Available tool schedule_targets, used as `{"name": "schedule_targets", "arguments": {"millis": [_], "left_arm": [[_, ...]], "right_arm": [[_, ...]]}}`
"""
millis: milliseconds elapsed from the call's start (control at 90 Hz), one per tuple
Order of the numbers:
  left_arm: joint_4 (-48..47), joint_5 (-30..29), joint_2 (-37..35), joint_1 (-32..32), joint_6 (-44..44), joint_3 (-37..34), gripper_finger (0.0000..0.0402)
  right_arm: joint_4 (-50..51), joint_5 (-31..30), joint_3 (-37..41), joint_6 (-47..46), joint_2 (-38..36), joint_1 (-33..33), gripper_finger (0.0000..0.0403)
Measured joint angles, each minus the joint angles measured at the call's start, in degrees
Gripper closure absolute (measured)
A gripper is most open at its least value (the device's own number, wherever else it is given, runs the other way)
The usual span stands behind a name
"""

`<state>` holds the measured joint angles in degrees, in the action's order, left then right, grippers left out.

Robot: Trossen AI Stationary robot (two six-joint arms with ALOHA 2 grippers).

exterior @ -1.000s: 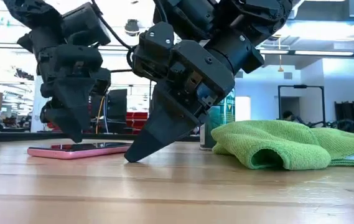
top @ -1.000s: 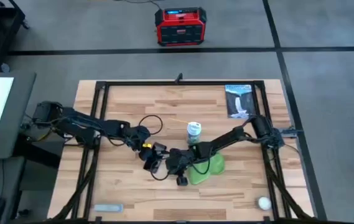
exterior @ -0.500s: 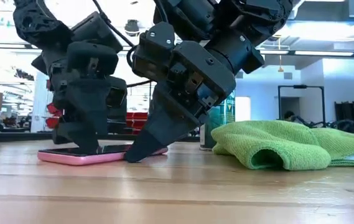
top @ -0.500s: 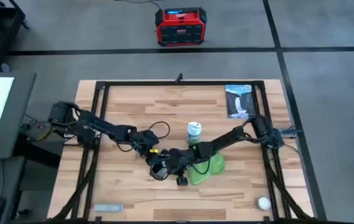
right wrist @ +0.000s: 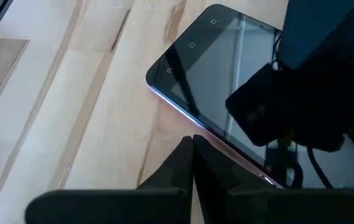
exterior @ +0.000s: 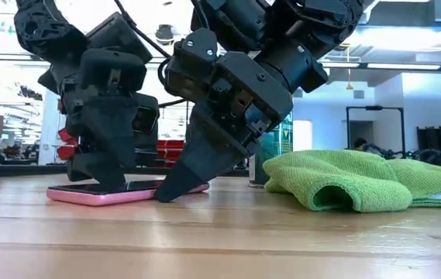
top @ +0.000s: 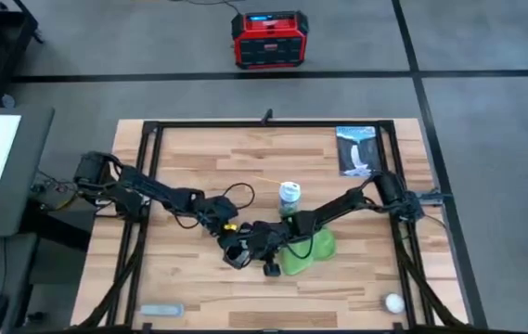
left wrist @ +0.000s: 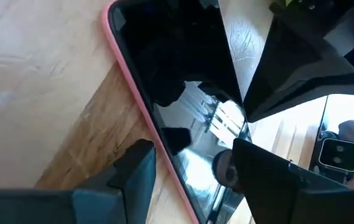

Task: Apply microfiber cloth
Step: Spray the front of the pink phone using the white spray bottle

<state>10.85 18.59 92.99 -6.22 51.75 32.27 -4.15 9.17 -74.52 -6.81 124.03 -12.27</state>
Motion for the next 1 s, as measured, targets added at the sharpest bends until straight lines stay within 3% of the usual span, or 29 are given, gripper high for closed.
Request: {"name": "schedule_targets", "arguments": {"millis": [589, 744, 900, 1000], "left_arm": [[5.17, -0.3, 0.24, -2.43, 1.42, -0.17, 0.0216], [5.48, 0.76, 0.24, -2.6, 1.03, -0.15, 0.0267], [6.51, 0.89, 0.0, -2.59, -2.2, 0.03, 0.0372], [6.39, 0.99, -0.11, -2.54, -3.71, 0.07, 0.0384]], "right_arm": [[-0.82, -0.03, 0.0, 0.86, 0.04, 0.33, 0.0403], [-0.82, -0.18, 0.0, 0.85, 0.04, 0.37, 0.0403], [-0.77, -0.23, 0.0, 0.87, 0.04, 0.37, 0.0403], [-0.62, -0.38, -0.02, 0.85, 0.04, 0.35, 0.0403]]}}
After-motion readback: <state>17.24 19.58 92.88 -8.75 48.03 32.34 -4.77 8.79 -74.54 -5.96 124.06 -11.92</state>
